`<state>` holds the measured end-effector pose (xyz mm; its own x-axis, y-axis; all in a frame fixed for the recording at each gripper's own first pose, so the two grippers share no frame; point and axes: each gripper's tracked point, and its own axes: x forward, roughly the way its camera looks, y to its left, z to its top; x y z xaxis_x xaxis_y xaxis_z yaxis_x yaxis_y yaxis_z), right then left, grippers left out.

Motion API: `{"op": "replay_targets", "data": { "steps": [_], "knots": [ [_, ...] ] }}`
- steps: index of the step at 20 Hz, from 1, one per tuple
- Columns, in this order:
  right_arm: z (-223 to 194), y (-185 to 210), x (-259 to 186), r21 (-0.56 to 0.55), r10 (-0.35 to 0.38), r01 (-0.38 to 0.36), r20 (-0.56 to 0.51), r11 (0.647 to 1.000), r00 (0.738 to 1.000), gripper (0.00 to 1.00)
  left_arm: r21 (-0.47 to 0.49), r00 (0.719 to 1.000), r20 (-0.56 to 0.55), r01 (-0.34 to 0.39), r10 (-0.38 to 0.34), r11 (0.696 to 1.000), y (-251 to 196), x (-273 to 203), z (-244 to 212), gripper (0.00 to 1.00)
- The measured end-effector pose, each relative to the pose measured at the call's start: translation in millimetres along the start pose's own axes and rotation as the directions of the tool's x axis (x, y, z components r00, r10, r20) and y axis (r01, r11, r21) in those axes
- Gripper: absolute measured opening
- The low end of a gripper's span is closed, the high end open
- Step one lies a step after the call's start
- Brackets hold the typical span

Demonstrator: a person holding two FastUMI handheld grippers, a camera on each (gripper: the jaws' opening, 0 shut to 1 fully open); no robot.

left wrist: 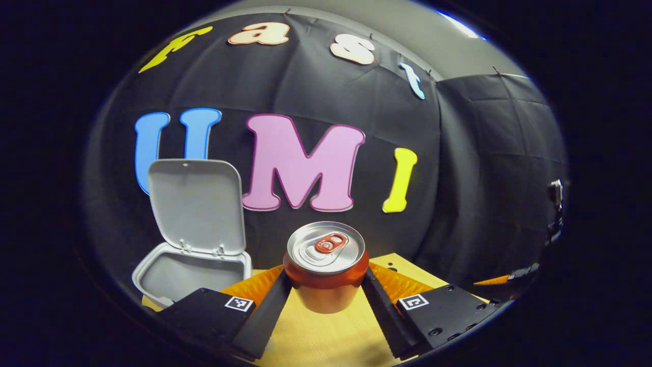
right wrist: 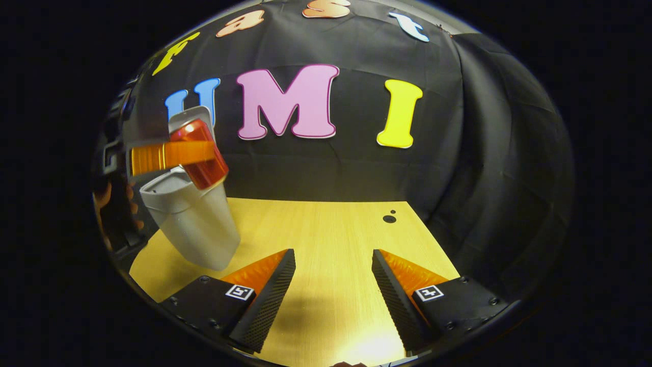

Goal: Press the lid of the desktop garbage bin to open it, pick up the crumpled paper on the desktop and throw it into the bin, then pick up the pop can on the desktop and drop it into the bin, and finally close the garbage bin lid.

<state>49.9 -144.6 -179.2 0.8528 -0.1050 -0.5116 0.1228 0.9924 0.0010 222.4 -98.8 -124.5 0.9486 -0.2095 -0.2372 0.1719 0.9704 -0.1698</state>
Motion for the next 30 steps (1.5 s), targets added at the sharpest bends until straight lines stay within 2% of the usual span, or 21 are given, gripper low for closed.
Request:
{"op": "replay_targets", "data": {
  "steps": [4, 7, 11, 18, 23, 24, 28, 30],
  "knots": [
    [15, 30, -25, 0.067, 0.028, -0.031, 0.040, 0.997, 0.999, 0.98, 0.060, 0.993, 0.034, -0.114, 0.112, 0.992, 79, 1, 32, 0.88],
    [35, 44, -48, 0.104, 0.039, -0.048, 0.093, 0.993, 0.995, 0.98, 0.089, 0.979, -0.011, -0.200, 0.201, 0.976, 144, 6, 14, 0.88],
    [44, 43, -71, 0.097, 0.016, -0.030, 0.139, 0.995, 0.990, 0.98, 0.108, 0.967, -0.057, -0.243, 0.250, 0.964, 189, 9, -10, 0.88],
    [53, 39, -87, 0.097, -0.006, -0.011, 0.173, 0.995, 0.985, 0.98, 0.077, 0.963, -0.132, -0.226, 0.234, 0.971, 199, 15, -37, 0.88],
    [53, 42, -89, 0.085, -0.009, -0.007, 0.182, 0.996, 0.983, 0.98, 0.106, 0.958, -0.146, -0.234, 0.248, 0.966, 199, 18, -41, 0.90],
    [51, 41, -88, 0.084, -0.011, -0.004, 0.177, 0.996, 0.984, 0.98, 0.116, 0.956, -0.141, -0.242, 0.257, 0.963, 200, 18, -38, 0.94],
    [65, 39, -80, 0.070, -0.018, 0.004, 0.192, 0.998, 0.981, 0.98, 0.133, 0.944, -0.001, -0.328, 0.331, 0.935, 214, 14, 14, 0.95],
    [78, 40, -75, 0.061, -0.011, -0.002, 0.207, 0.998, 0.978, 0.98, 0.138, 0.935, 0.098, -0.351, 0.340, 0.926, 214, 11, 54, 0.94]
  ]
}}
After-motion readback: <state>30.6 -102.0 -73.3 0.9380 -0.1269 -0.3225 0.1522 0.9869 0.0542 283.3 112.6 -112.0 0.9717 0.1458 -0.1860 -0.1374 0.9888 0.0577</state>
